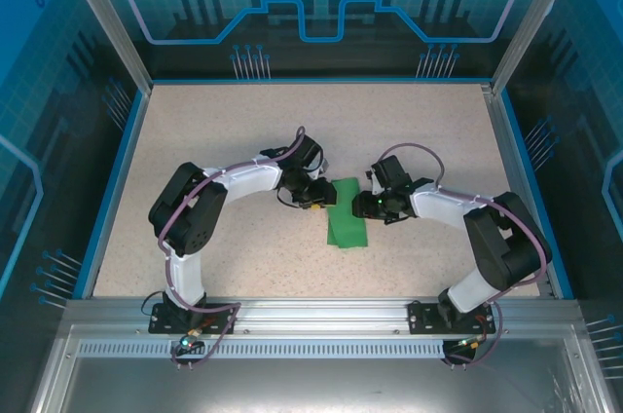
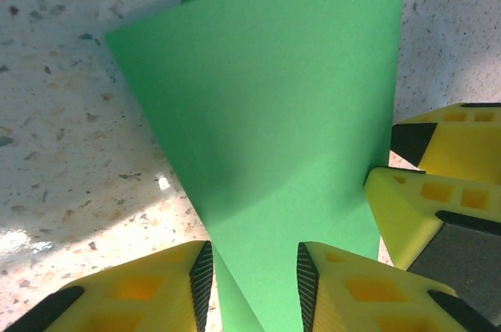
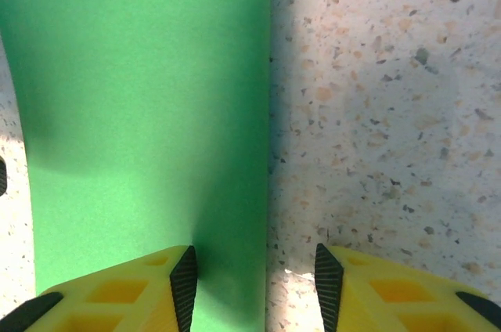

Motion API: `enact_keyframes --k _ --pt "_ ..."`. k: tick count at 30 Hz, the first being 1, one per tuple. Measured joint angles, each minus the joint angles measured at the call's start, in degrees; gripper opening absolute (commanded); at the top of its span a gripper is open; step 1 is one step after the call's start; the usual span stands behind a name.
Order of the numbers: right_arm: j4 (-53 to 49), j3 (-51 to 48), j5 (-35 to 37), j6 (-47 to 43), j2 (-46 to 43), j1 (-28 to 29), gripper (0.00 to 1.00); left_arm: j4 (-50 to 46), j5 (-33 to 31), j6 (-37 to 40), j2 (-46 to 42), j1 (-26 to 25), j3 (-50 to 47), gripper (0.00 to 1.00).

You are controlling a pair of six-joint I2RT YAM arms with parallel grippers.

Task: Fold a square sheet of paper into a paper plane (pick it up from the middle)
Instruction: Hold the square sheet of paper at the center of the table.

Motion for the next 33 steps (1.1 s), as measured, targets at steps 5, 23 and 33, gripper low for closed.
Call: enact_keyframes --k 5,23,33 --pt "1.0 -0.2 0.0 0.9 0.0 -0.1 0.47 -0.3 0.3 0.0 0.0 -0.1 0.4 0.38" --pt "2.4 -0.2 1.2 2.1 0.0 -0.2 0.47 -1.9 0.4 1.9 1.4 -0.3 3.1 0.33" --pt "0.6 -0.2 1.7 0.3 0.0 -0.2 0.46 -1.9 0.6 2.4 2.8 -0.7 3.3 0.33"
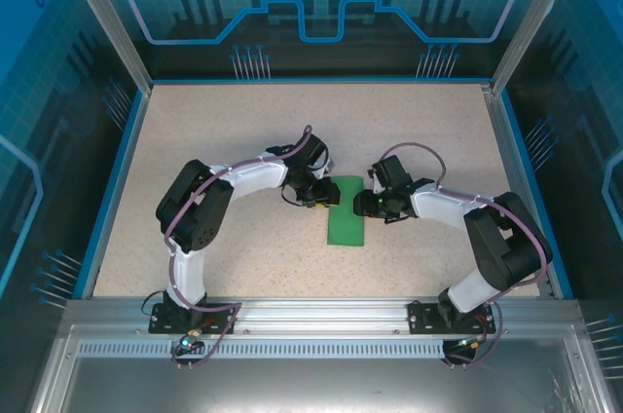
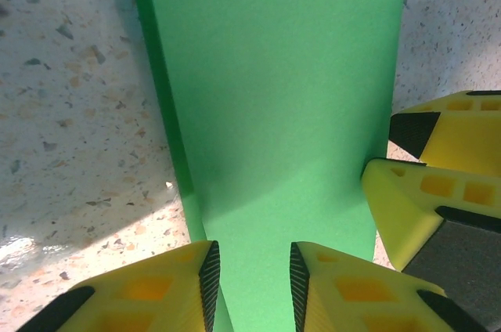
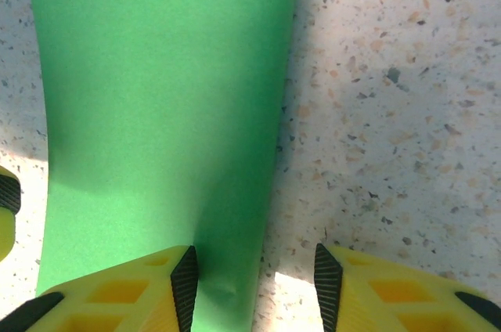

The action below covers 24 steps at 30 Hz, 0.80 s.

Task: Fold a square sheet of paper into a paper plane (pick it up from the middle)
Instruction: Hold the square sheet of paper at the center of the table.

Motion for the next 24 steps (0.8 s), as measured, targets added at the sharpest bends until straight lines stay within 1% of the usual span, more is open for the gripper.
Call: enact_keyframes --k 12,24 --pt "-0.9 0.2 0.9 -0.7 0.6 0.0 0.47 -0.2 0.0 0.0 0.0 0.0 0.9 0.33" --pt "-0.7 0.2 1.5 0.6 0.7 0.1 0.47 -0.6 0.0 0.0 0.0 0.0 0.9 0.33"
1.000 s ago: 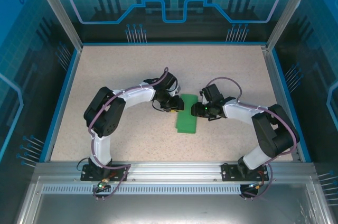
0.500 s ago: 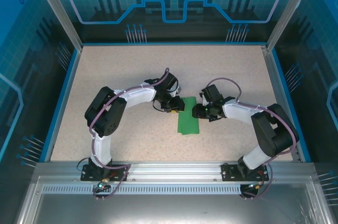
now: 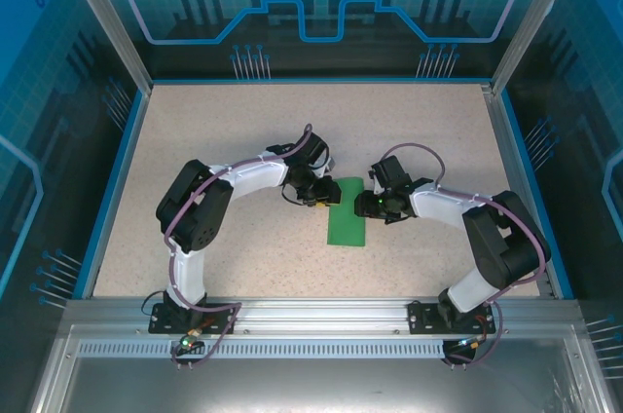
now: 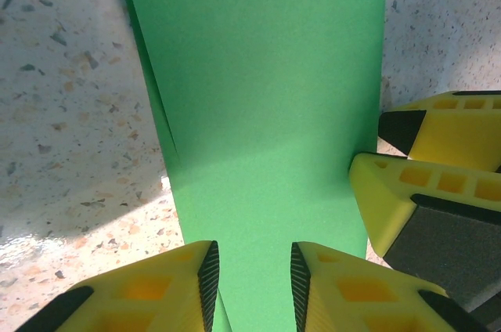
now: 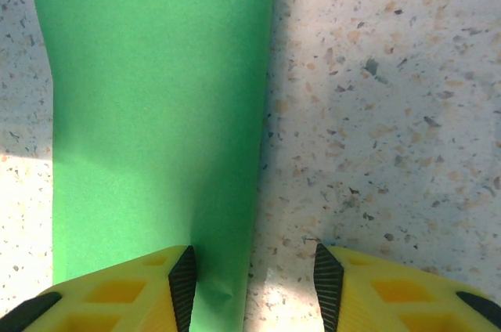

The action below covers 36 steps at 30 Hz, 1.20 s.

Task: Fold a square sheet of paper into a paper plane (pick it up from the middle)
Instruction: Hold the square sheet of paper at the center of the table.

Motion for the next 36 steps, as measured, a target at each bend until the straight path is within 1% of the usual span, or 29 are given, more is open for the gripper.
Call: enact_keyframes --k 15,36 --pt "0.2 0.3 1.7 1.2 0.3 1.2 0.5 -1.4 -2.8 0.0 -1.1 0.0 0.0 0.34" --pt "-1.6 2.2 3.7 2.3 1.7 2.4 0.51 -1.5 -3.3 0.0 -2.1 0.0 -0.6 0.34"
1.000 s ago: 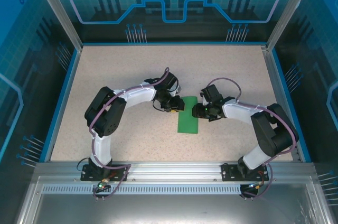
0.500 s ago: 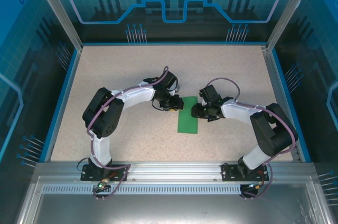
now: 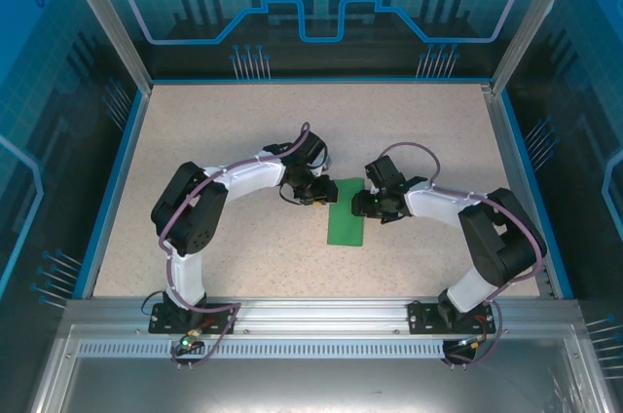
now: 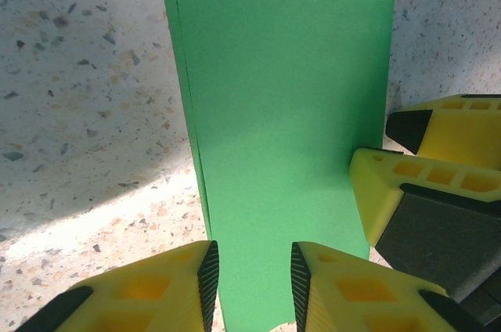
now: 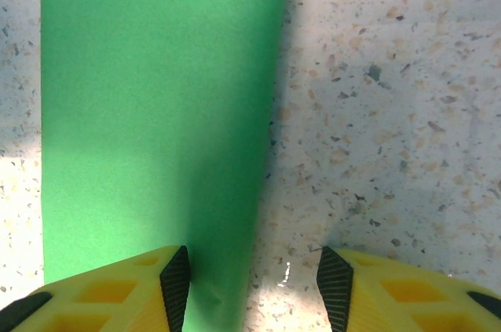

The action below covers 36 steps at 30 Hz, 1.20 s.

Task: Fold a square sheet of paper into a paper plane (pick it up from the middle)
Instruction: Hold the square sheet of paper at the center of the table.

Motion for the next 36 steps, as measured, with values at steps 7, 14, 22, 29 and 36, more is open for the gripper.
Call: enact_keyframes --k 7,14,22,29,36 --pt "-0.2 0.2 0.4 0.0 0.2 0.2 0.51 0.0 0.0 0.0 0.0 0.0 0.0 0.34" --pt "-0.3 0.2 0.6 -0.2 0.2 0.3 0.51 0.0 0.0 0.0 0.0 0.0 0.0 0.34" --pt "-0.5 0.3 0.6 -0.7 0.2 0.3 0.51 0.0 0.0 0.0 0.0 0.0 0.0 0.34" --pt "-0.6 0.3 0.6 -1.1 0.2 0.4 0.51 0.0 0.0 0.0 0.0 0.0 0.0 0.34" --pt "-0.7 0.6 1.1 -1.1 0.5 0.7 0.51 0.0 0.0 0.0 0.0 0.0 0.0 0.34"
